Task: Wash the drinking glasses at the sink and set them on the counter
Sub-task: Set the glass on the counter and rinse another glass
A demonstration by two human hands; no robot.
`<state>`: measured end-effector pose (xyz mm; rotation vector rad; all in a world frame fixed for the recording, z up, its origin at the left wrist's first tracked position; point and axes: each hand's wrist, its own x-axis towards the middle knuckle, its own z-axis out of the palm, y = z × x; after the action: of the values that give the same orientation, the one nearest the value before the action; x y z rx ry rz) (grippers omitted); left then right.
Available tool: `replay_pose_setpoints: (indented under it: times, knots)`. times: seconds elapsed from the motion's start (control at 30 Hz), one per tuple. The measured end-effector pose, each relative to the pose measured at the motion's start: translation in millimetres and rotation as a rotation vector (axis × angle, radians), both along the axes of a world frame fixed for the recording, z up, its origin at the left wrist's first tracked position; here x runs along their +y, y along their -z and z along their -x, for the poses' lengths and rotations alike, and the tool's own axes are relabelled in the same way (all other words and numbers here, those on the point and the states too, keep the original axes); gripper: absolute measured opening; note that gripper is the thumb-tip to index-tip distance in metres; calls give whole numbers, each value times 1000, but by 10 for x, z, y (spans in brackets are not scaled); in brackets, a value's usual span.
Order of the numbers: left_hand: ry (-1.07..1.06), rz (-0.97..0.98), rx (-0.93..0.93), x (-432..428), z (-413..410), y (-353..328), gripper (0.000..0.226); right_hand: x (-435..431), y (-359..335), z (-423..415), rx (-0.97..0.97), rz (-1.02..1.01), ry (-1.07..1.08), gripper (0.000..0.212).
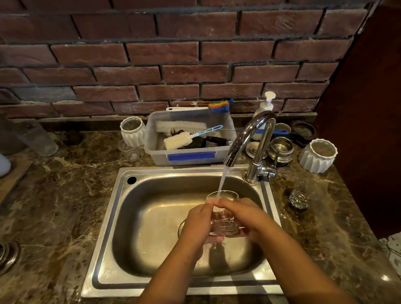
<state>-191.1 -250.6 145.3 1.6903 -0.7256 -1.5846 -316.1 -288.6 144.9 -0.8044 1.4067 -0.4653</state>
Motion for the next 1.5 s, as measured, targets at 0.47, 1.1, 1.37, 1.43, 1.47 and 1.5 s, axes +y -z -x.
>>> replay_pose_setpoints:
  times: [0.47, 1.1, 1.37, 1.43, 1.47, 1.5]
  knots:
    - [-76, -30, 192, -58, 11, 10, 31, -125, 126, 200, 84, 166, -108, 50]
    - [-208, 183, 164, -328, 8, -4, 28, -183, 272, 143, -2, 636, -162, 86]
    - [-213, 181, 131, -326, -7, 35, 31, -150, 286, 129, -30, 614, -210, 82]
    - [-205, 190, 131, -328, -6, 37, 31, -163, 261, 134, -32, 623, -200, 81]
    - [-204, 194, 132, -329, 0, 26, 31, -178, 251, 142, -33, 632, -183, 81]
    - [-214, 191, 140, -332, 7, 17, 31, -191, 248, 148, -33, 632, -176, 82]
